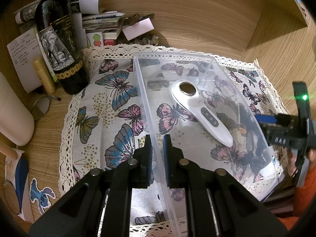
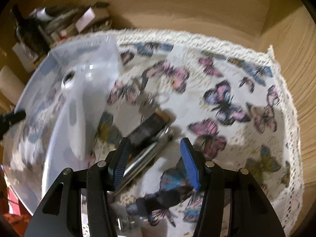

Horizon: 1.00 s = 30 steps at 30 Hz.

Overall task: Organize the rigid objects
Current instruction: 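Grasp the metal cylinder on the cloth with the right gripper, then lower the metal cylinder into the box beside the white device, release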

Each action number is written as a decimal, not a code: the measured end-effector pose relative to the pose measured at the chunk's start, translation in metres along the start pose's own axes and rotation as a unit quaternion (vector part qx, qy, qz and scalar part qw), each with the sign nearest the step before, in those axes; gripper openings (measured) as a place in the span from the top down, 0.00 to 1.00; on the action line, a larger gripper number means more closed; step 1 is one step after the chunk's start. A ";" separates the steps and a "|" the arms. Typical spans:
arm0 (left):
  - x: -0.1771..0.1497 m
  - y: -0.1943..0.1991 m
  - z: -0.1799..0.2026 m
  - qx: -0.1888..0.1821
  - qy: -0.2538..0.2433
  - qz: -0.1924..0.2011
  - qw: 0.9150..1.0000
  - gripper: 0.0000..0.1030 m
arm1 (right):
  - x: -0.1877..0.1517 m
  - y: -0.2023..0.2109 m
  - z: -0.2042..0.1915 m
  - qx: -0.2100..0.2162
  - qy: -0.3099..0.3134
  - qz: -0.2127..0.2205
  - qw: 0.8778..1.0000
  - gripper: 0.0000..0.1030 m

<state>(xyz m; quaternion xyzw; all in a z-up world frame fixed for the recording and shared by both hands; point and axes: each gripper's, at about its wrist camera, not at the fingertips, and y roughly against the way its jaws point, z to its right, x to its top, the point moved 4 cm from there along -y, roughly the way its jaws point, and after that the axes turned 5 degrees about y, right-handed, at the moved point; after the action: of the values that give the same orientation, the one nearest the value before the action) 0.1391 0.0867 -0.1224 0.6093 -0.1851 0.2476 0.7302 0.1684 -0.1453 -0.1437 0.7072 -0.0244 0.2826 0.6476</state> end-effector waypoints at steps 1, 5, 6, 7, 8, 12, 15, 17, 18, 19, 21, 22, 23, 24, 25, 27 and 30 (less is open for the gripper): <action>0.000 0.000 0.000 0.000 0.000 0.000 1.000 0.89 | -0.004 -0.002 -0.001 0.002 0.002 -0.003 1.000 0.53; 0.000 0.000 0.000 0.001 0.001 0.000 1.000 0.89 | -0.009 -0.002 0.001 0.014 -0.003 0.003 1.000 0.57; 0.000 0.000 -0.001 0.001 0.001 0.001 1.000 0.89 | -0.009 -0.003 0.002 0.020 -0.007 0.002 1.000 0.65; 0.000 -0.001 0.000 0.001 0.002 0.001 1.000 0.89 | -0.010 -0.006 0.002 0.023 -0.008 -0.003 1.000 0.70; 0.000 -0.001 0.000 0.001 0.002 0.001 1.000 0.89 | -0.010 -0.008 0.002 0.014 -0.007 -0.003 1.000 0.75; 0.000 -0.001 0.001 0.001 0.003 0.001 1.000 0.89 | -0.004 -0.008 0.004 0.001 -0.009 0.006 1.000 0.85; 0.000 -0.001 0.001 0.001 0.003 0.001 1.000 0.89 | 0.001 -0.005 0.008 -0.009 -0.014 0.015 1.000 0.86; 0.000 -0.001 0.001 0.001 0.003 0.000 1.000 0.89 | 0.006 0.002 0.008 -0.010 -0.014 0.029 0.999 0.86; -0.001 -0.001 0.001 0.002 0.004 0.000 1.000 0.89 | 0.009 0.006 0.007 -0.011 -0.013 0.038 0.999 0.86; 0.000 -0.002 0.002 0.002 0.004 -0.001 1.000 0.89 | 0.013 0.010 0.007 -0.013 -0.010 0.046 0.999 0.86; 0.001 -0.002 0.002 0.003 0.005 -0.002 1.000 0.89 | 0.018 0.020 0.004 -0.015 -0.007 0.061 0.998 0.86; 0.001 -0.002 0.002 0.003 0.005 -0.002 1.000 0.89 | 0.022 0.025 0.002 -0.012 -0.006 0.068 0.998 0.86; 0.001 -0.002 0.002 0.004 0.004 -0.002 1.000 0.89 | 0.027 0.028 0.001 -0.008 -0.005 0.075 0.997 0.86; 0.001 -0.002 0.002 0.003 0.005 -0.002 1.000 0.89 | 0.031 0.033 -0.001 -0.004 -0.002 0.083 0.997 0.86; 0.001 -0.002 0.001 0.003 0.005 -0.002 1.000 0.89 | 0.035 0.038 -0.005 -0.002 0.001 0.091 0.996 0.86; 0.001 -0.003 0.001 0.003 0.006 -0.002 1.000 0.89 | 0.043 0.047 -0.011 0.005 0.007 0.108 0.994 0.86; 0.002 -0.004 0.001 0.004 0.006 -0.004 1.000 0.89 | 0.053 0.060 -0.025 0.027 0.017 0.130 0.991 0.86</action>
<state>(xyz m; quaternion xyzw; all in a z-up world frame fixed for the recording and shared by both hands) 0.1429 0.0851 -0.1240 0.6117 -0.1773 0.2495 0.7295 0.1797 -0.1144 -0.0663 0.7105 -0.0973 0.3774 0.5859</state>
